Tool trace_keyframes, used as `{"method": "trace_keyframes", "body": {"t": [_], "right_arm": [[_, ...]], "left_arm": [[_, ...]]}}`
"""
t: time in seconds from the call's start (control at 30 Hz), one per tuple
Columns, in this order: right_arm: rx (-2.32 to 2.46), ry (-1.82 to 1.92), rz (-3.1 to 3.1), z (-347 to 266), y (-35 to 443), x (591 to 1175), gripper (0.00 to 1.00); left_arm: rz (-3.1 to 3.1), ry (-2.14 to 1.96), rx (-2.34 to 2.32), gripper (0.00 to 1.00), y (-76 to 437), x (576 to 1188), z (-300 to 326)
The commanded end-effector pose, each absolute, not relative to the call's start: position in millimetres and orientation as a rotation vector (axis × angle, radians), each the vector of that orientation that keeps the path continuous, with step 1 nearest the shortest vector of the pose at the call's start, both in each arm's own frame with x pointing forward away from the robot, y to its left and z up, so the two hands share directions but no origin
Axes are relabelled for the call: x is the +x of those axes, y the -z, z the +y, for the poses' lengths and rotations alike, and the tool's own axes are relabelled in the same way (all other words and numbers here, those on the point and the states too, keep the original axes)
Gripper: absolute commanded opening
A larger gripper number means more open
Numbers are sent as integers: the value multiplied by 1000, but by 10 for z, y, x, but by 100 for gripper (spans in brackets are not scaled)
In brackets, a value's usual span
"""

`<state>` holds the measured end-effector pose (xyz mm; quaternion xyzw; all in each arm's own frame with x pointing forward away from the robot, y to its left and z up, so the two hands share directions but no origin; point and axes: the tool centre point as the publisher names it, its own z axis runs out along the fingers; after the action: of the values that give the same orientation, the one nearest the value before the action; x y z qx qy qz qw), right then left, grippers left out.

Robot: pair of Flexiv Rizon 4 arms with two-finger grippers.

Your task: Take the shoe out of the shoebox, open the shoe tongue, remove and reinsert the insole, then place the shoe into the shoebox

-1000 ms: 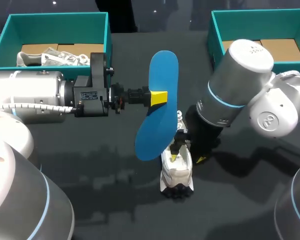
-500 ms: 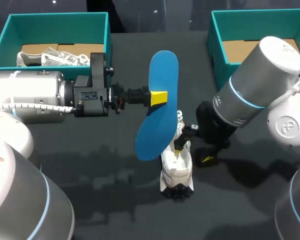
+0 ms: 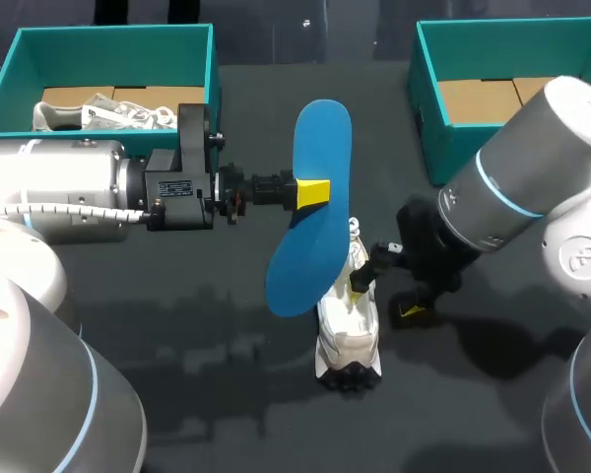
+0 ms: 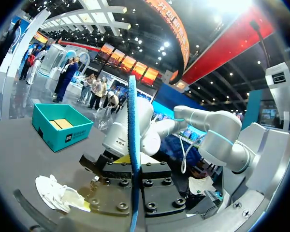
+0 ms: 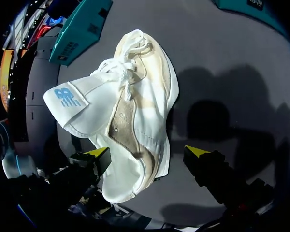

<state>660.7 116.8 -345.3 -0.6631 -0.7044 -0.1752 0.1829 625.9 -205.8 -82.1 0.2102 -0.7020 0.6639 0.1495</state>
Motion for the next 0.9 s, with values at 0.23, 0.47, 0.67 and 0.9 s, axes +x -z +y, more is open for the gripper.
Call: {"method": "trace_keyframes", "body": {"t": [0.23,0.47,0.67,0.9], "right_arm": [[-1801,641,-1841,766,2928,6439,100],[-1801,641,-1841,766,2928,6439,100],[-1773,705,-1786,730,2807,6455,100],[-1704,801,-1683,670,2538,6476,100]], "left_arm": [[-2017,-1911,606,0,832,6255,-2082],[-2017,-1911,606,0,832,6255,-2082],[-2066,-1988,528,0,826,6270,-2048],[-2277,-2249,46,0,822,6431,-1957]]}}
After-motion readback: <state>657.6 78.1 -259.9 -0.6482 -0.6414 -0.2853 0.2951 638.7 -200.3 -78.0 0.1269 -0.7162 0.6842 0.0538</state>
